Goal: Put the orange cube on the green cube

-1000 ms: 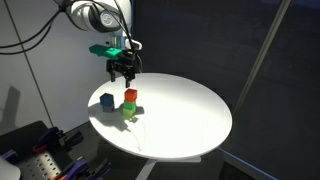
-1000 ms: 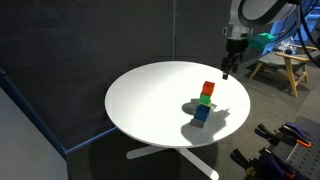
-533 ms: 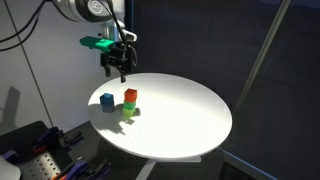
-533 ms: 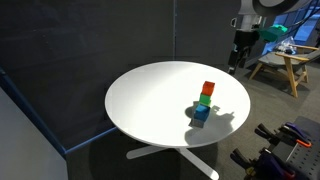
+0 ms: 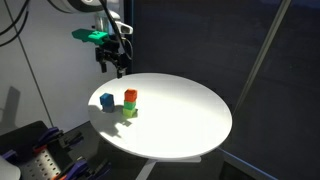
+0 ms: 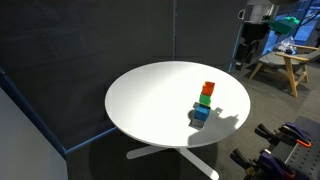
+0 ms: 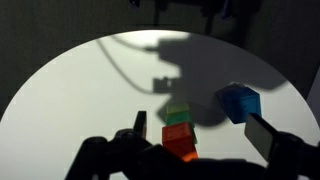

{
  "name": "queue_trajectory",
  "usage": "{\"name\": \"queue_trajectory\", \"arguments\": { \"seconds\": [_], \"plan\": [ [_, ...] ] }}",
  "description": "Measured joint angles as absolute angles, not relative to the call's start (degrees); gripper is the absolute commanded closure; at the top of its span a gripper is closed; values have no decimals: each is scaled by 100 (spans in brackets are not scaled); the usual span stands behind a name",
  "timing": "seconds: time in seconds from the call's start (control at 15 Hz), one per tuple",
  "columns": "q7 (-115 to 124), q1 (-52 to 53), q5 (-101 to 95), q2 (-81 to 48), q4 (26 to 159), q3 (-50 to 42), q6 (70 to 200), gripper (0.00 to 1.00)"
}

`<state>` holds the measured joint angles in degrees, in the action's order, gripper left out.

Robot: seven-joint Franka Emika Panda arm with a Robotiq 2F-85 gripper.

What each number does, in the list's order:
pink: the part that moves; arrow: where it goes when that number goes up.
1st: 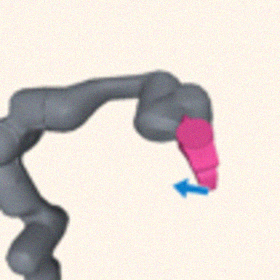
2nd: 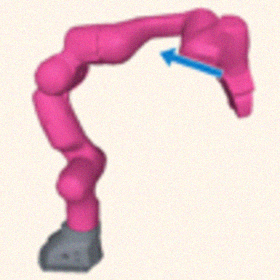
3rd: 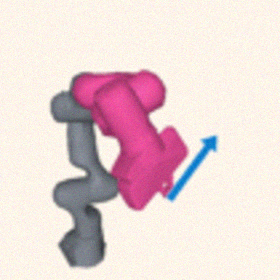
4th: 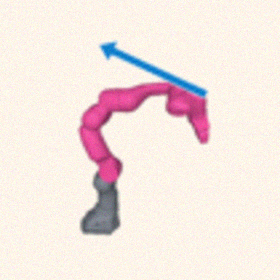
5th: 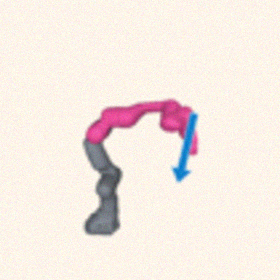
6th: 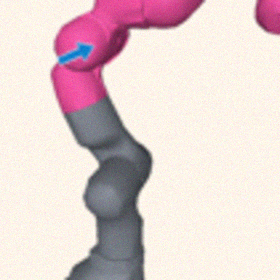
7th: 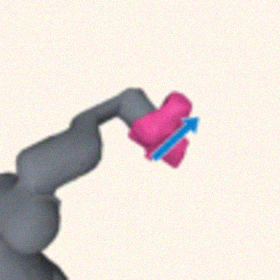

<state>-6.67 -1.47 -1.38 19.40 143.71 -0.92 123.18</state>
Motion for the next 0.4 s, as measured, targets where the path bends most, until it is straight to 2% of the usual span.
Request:
{"name": "queue_trajectory", "arguments": {
  "seconds": [0.4],
  "plan": [
    [-668,-147,-138,1964,14400,-98,12318,0]
  ]
}}
